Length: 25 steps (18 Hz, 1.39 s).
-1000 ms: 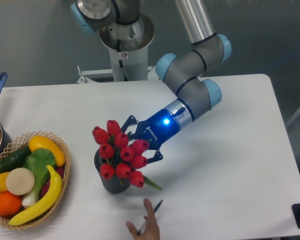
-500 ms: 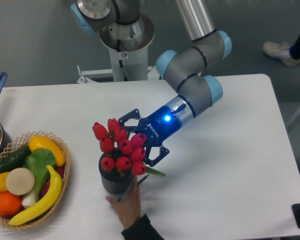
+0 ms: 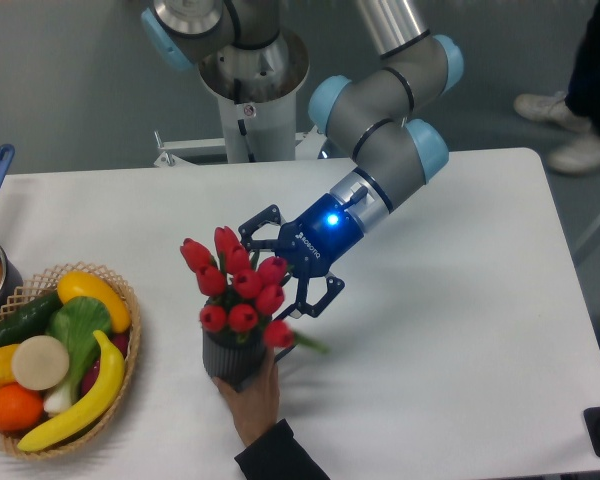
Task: Insert the flowers into the vase
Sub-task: 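Open the gripper, release the tulips, and lift away from the vase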
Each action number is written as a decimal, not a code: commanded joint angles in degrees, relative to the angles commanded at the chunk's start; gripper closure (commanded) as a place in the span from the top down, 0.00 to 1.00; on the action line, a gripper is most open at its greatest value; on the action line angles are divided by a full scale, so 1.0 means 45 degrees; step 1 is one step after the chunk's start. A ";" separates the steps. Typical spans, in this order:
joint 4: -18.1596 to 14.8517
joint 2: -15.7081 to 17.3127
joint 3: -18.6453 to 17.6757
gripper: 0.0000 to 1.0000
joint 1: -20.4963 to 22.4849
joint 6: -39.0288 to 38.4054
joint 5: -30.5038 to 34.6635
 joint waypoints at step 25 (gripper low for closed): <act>-0.0233 0.3592 0.0937 1.00 0.2715 0.1519 1.2846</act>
